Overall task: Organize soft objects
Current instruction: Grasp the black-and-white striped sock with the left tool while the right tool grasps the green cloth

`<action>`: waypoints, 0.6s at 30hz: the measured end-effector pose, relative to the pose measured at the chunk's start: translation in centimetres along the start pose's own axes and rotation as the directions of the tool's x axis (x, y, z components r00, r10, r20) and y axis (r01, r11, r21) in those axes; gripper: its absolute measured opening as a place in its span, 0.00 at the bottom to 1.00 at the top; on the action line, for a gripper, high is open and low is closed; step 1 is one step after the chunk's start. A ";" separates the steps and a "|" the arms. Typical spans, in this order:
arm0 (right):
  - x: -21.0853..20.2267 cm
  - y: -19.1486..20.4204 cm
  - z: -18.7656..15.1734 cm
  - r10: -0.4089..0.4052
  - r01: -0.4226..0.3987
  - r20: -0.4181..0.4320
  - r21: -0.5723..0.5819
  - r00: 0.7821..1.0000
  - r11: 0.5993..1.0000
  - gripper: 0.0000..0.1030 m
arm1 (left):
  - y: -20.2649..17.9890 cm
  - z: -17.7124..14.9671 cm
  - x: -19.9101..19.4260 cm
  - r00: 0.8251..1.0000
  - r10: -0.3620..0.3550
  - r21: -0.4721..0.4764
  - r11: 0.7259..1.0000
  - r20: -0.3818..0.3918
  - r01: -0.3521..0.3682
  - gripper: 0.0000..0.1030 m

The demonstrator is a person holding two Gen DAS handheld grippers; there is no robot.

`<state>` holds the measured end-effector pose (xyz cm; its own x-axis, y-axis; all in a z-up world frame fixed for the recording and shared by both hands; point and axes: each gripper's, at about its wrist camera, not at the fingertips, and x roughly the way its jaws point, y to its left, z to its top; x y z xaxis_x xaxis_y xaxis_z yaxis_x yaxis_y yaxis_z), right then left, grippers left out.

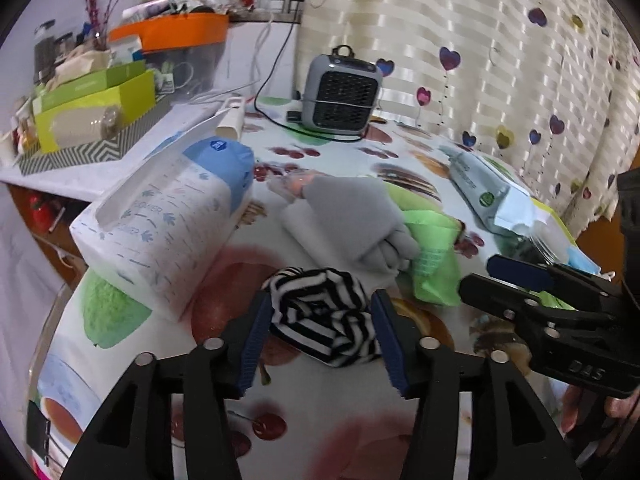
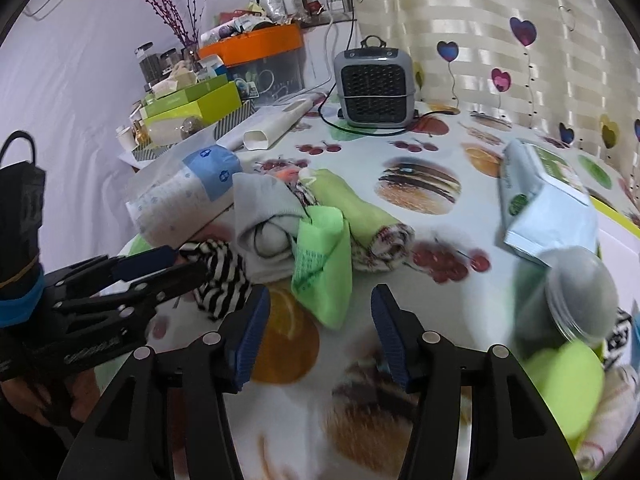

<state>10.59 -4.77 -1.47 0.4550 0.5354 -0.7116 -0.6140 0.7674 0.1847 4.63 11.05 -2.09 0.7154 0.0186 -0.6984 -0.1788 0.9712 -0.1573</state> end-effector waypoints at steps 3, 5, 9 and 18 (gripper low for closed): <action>1.7 -0.1 0.5 -0.007 0.007 -0.020 0.015 1.000 1.000 0.52 | 0.3 0.1 0.8 1.000 -0.005 -0.009 1.000 -0.013 0.005 0.53; 2.6 -0.4 0.7 -0.002 0.004 -0.033 0.045 0.999 0.999 0.52 | 0.4 0.1 1.4 1.000 -0.008 -0.013 1.000 -0.027 0.008 0.53; 3.8 -1.1 0.7 -0.001 0.007 -0.061 0.097 0.998 0.995 0.52 | 0.5 -0.2 2.4 0.998 -0.010 -0.011 1.000 -0.055 0.009 0.53; 3.4 -0.6 0.3 -0.011 0.015 -0.046 0.075 0.999 0.997 0.13 | 0.3 -0.8 3.2 0.997 0.018 -0.024 1.000 -0.069 -0.019 0.53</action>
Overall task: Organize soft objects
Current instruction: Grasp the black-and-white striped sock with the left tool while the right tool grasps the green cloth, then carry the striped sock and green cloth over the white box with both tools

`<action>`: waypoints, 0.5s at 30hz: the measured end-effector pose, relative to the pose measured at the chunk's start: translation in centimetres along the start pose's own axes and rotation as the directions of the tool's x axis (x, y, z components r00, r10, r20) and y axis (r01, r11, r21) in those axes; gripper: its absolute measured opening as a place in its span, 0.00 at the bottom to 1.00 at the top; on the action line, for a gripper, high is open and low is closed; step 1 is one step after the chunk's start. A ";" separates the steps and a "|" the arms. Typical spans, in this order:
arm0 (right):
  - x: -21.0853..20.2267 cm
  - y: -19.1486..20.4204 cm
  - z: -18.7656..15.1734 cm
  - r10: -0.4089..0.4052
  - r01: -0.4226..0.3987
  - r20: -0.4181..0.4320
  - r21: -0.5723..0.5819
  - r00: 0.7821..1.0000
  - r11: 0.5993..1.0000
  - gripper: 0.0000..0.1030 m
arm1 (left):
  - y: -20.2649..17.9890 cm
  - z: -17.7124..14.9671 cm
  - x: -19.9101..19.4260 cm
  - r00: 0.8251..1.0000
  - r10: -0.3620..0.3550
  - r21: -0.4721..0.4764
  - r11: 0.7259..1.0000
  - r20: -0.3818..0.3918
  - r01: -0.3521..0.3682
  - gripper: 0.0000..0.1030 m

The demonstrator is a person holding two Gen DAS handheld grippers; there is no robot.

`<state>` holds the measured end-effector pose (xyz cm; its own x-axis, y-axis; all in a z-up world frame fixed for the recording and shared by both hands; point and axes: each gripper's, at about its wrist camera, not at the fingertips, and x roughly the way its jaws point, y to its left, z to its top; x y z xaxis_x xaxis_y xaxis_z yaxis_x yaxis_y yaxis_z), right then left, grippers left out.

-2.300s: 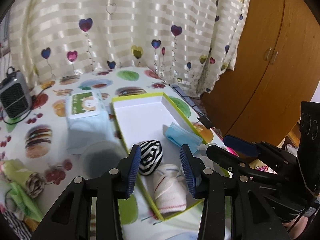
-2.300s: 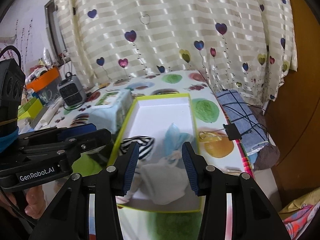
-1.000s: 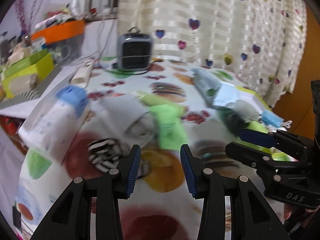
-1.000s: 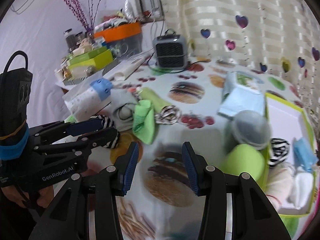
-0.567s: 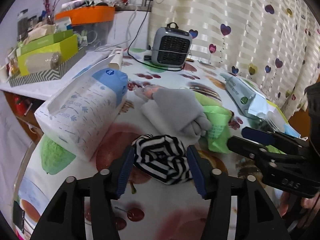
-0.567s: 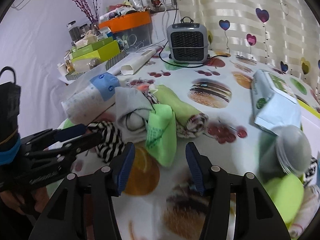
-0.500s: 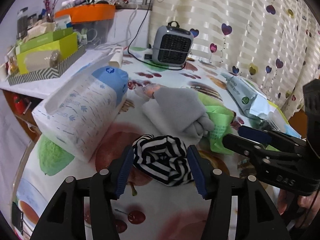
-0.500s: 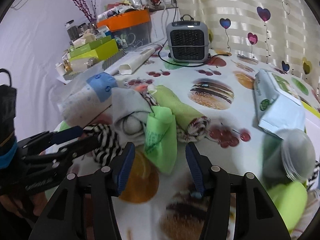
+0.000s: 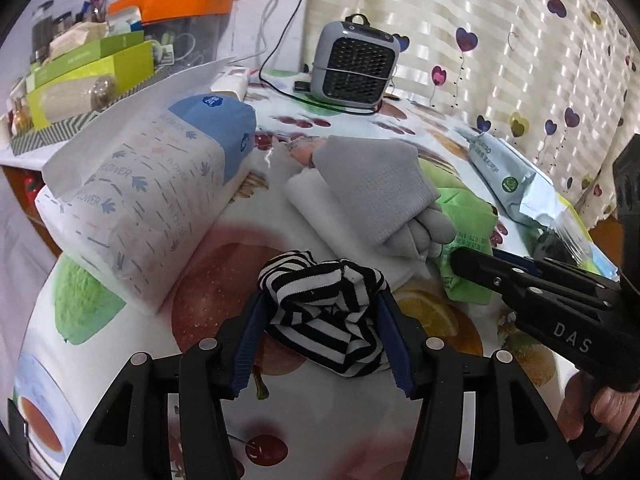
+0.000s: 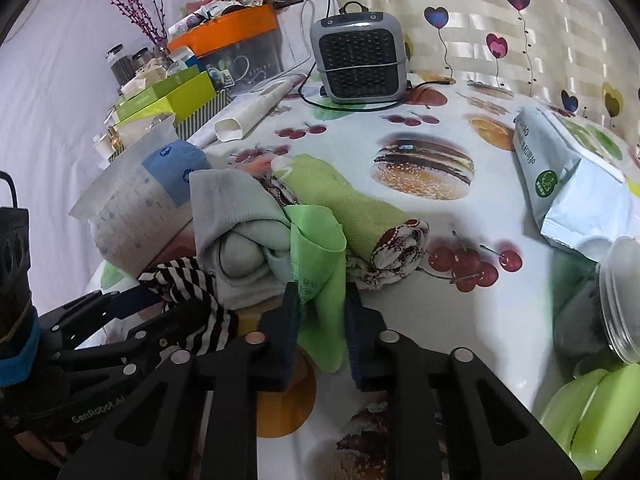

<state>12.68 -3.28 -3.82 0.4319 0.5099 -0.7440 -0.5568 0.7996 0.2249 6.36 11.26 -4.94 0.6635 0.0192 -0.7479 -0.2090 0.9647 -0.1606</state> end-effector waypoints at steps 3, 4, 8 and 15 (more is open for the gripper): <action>-0.2 0.2 -0.3 0.004 -0.004 0.006 -0.011 1.000 1.000 0.09 | 0.0 0.0 -0.1 1.000 0.003 -0.007 1.000 -0.001 -0.003 0.34; -0.3 0.3 -0.3 0.007 -0.007 0.008 -0.013 1.000 1.000 0.09 | 0.0 -0.1 -0.1 1.000 0.002 -0.007 1.000 -0.003 -0.002 0.25; -1.2 0.5 -0.6 0.001 0.000 0.026 -0.024 1.000 1.000 0.08 | 0.0 -0.2 -0.5 1.000 -0.008 -0.009 1.000 -0.001 0.008 0.15; -3.8 0.9 -1.1 0.010 -0.007 0.077 -0.036 0.997 0.999 0.08 | -0.4 -0.2 -2.3 0.999 -0.020 -0.008 1.000 0.037 0.020 0.14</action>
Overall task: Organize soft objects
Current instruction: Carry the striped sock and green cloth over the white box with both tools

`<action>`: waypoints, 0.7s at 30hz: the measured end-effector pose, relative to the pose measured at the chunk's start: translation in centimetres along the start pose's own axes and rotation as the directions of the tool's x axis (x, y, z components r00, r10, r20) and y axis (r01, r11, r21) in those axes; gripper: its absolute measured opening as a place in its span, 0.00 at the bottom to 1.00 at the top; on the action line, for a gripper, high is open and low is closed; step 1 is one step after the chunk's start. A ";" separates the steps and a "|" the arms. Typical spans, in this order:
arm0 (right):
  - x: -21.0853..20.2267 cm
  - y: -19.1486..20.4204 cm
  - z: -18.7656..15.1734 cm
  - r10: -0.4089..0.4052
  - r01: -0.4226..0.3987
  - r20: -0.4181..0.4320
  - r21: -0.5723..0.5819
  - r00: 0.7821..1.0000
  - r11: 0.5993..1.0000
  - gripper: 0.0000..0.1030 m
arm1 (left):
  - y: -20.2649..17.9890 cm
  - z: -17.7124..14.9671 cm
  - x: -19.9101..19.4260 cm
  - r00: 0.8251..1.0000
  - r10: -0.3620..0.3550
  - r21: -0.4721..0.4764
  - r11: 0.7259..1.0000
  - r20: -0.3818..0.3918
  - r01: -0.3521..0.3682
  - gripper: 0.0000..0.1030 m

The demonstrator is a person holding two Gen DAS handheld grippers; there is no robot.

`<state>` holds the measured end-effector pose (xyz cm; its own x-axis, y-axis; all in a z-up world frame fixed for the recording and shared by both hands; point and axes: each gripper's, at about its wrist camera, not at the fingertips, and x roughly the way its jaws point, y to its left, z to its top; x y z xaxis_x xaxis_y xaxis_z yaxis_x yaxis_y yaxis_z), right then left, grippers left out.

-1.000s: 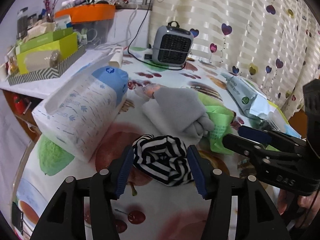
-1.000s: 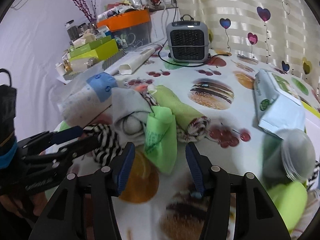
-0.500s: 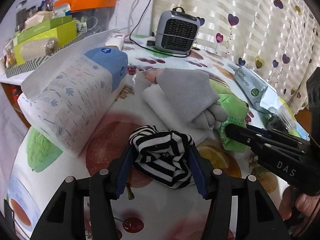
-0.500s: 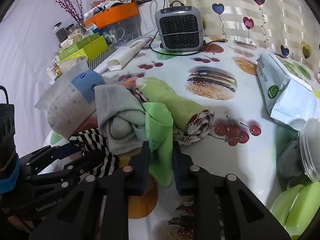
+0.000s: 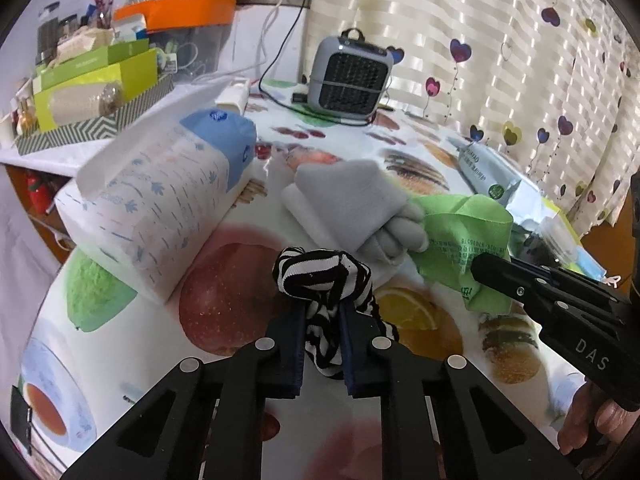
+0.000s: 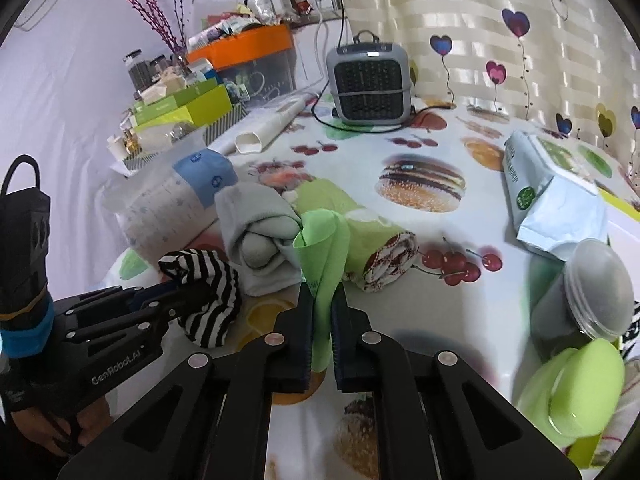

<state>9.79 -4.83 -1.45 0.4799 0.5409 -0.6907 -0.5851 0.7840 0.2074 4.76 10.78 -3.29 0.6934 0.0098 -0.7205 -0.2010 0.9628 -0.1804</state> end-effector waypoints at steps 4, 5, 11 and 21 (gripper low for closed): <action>-1.2 0.0 0.1 0.008 -0.008 0.026 0.002 1.000 1.000 0.08 | -0.6 0.2 -1.5 0.999 -0.014 0.010 1.000 0.032 0.014 0.13; -1.6 0.0 0.1 0.010 -0.010 0.034 0.004 0.999 1.000 0.08 | -0.7 0.2 -1.8 0.999 -0.016 0.014 1.000 0.040 0.015 0.13; -3.6 -0.2 0.5 0.012 -0.012 0.084 0.000 0.996 1.000 0.08 | -2.0 1.2 -3.3 0.997 -0.028 0.035 0.999 0.078 0.025 0.13; -7.3 -2.8 2.2 -0.043 0.041 0.172 0.014 0.984 0.999 0.08 | -6.7 4.5 -4.1 0.986 -0.107 0.106 0.990 0.128 0.094 0.13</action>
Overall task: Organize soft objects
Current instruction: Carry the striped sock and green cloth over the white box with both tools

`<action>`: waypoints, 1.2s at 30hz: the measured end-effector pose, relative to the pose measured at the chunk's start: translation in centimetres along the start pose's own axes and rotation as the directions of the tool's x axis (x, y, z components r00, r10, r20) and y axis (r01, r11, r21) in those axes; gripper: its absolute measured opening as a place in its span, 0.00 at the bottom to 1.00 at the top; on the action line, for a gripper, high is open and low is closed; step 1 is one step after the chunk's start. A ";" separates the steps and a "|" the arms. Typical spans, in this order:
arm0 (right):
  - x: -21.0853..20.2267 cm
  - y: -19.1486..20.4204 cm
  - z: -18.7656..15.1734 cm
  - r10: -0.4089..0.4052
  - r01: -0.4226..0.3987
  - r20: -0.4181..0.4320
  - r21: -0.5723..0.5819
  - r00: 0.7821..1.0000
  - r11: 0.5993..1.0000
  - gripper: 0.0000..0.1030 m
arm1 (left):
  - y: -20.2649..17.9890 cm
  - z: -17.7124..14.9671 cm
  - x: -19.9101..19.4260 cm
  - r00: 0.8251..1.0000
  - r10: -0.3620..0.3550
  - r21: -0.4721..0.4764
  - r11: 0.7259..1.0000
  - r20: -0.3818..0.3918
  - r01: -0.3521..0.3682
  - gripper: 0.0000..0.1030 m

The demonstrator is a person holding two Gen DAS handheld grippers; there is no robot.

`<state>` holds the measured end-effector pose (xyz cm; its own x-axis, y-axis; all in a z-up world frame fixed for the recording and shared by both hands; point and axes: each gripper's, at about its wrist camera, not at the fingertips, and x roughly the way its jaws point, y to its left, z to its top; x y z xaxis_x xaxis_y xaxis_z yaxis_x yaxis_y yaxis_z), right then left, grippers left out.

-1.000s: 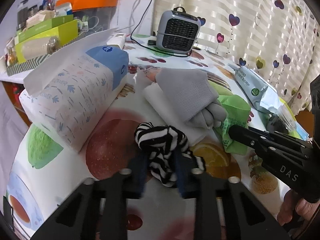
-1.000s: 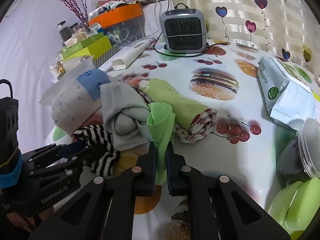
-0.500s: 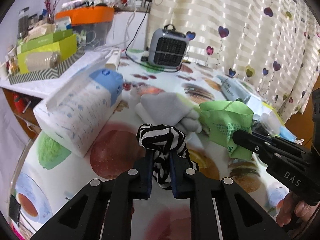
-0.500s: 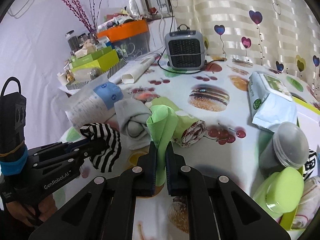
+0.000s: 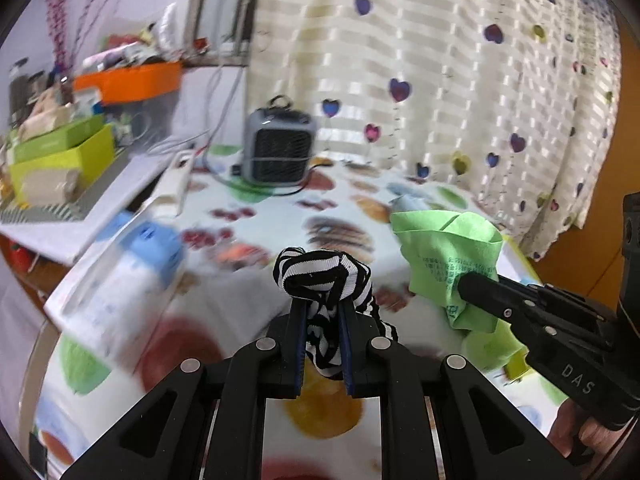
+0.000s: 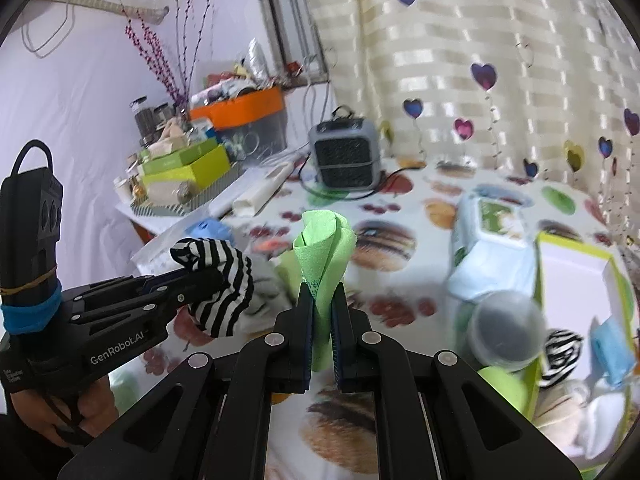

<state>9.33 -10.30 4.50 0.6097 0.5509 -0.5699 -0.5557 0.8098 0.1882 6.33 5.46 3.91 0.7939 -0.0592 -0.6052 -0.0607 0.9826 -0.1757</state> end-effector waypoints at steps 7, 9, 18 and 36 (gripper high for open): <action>-2.6 -3.5 1.1 -0.070 0.069 0.051 0.029 0.996 0.997 0.08 | -4.2 1.8 1.4 0.998 -0.059 0.064 0.996 0.002 0.058 0.13; -3.4 -4.7 1.3 -0.096 0.094 0.064 0.043 0.993 0.995 0.08 | -5.7 2.3 1.9 0.997 -0.079 0.089 0.993 0.001 0.078 0.13; -6.4 -10.5 1.6 -0.226 0.216 0.086 0.110 0.970 0.970 0.08 | -11.3 4.4 3.6 0.983 -0.185 0.161 0.970 -0.006 0.184 0.13; -4.5 -21.8 -1.4 -0.314 0.323 -0.077 0.252 0.946 0.912 0.08 | -21.3 5.4 11.9 0.939 -0.297 0.257 0.907 -0.175 0.334 0.13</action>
<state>17.91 -30.71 1.81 0.7080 0.2520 -0.6597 -0.1680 0.9674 0.1893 20.34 -15.24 4.60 0.6575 -0.3778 -0.6520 0.3660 0.9164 -0.1619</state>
